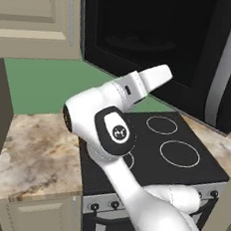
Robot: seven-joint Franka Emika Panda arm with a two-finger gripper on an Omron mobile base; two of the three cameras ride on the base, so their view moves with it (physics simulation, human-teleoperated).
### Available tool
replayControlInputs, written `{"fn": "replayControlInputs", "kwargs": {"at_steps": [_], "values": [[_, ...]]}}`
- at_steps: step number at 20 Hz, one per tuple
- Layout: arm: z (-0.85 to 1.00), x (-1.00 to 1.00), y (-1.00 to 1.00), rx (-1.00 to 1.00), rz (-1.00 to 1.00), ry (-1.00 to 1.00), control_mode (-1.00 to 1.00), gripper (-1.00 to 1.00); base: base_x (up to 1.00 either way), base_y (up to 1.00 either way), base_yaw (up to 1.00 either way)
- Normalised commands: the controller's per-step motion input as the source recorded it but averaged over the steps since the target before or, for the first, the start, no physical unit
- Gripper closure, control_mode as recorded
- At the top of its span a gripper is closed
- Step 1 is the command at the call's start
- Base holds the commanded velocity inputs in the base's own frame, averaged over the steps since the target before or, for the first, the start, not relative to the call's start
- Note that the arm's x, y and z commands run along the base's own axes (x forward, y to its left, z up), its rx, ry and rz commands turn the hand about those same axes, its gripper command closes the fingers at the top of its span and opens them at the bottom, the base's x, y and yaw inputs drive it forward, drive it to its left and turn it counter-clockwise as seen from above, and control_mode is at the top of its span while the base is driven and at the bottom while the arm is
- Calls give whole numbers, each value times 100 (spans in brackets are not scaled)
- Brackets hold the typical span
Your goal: Transport the steak from the fridge to the microwave and turn on the microwave.
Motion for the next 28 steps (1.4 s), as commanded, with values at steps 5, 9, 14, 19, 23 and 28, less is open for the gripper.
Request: {"fn": "replayControlInputs", "kwargs": {"at_steps": [5, 9, 14, 19, 23, 28], "values": [[23, 21, -33, 0, 14, -1, -100, 100, 0, 0, 0], [0, 28, -46, 0, 24, -1, -100, 100, 0, 0, 0], [6, 45, -46, 5, 28, 0, -100, 100, 0, 0, 0], [19, 45, -31, 11, 28, 0, -100, 100, 0, 0, 0], [35, 53, -15, 11, 21, 0, -100, 100, 0, 0, 0], [46, 55, -3, 12, 18, 6, -100, 100, 0, 0, 0]]}}
